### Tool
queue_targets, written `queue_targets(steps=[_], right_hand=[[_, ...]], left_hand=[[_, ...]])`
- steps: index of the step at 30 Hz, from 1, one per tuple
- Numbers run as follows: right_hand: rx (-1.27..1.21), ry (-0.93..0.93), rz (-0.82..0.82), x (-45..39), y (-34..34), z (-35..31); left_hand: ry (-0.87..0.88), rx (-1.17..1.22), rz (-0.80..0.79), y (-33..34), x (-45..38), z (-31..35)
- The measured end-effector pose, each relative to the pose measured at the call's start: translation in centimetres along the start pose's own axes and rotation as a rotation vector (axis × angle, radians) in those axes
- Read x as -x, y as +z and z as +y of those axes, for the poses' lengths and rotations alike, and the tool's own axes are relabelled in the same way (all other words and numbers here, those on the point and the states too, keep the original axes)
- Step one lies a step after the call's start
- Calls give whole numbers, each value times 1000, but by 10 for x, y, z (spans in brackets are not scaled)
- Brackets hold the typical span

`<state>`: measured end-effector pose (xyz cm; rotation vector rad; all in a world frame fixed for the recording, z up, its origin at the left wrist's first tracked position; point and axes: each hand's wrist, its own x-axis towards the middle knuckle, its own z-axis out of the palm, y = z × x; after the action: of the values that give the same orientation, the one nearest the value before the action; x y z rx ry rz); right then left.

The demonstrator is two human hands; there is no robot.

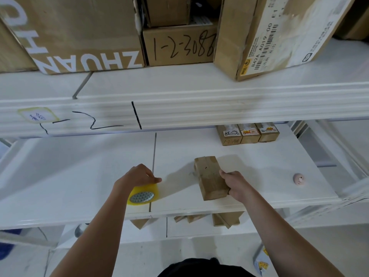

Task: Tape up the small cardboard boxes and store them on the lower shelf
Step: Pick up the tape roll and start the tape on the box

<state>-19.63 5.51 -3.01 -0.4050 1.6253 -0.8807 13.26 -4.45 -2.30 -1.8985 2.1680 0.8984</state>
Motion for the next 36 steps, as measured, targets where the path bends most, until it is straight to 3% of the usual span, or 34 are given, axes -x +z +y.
queue_targets(steps=[15, 25, 36], right_hand=[[-195, 15, -134, 7, -22, -12], [-438, 41, -290, 16, -34, -16], [-602, 69, -340, 25, -27, -16]], left_hand=[[60, -32, -27, -19, -9, 10], [98, 81, -24, -16, -8, 27], [128, 111, -3, -2, -11, 44]])
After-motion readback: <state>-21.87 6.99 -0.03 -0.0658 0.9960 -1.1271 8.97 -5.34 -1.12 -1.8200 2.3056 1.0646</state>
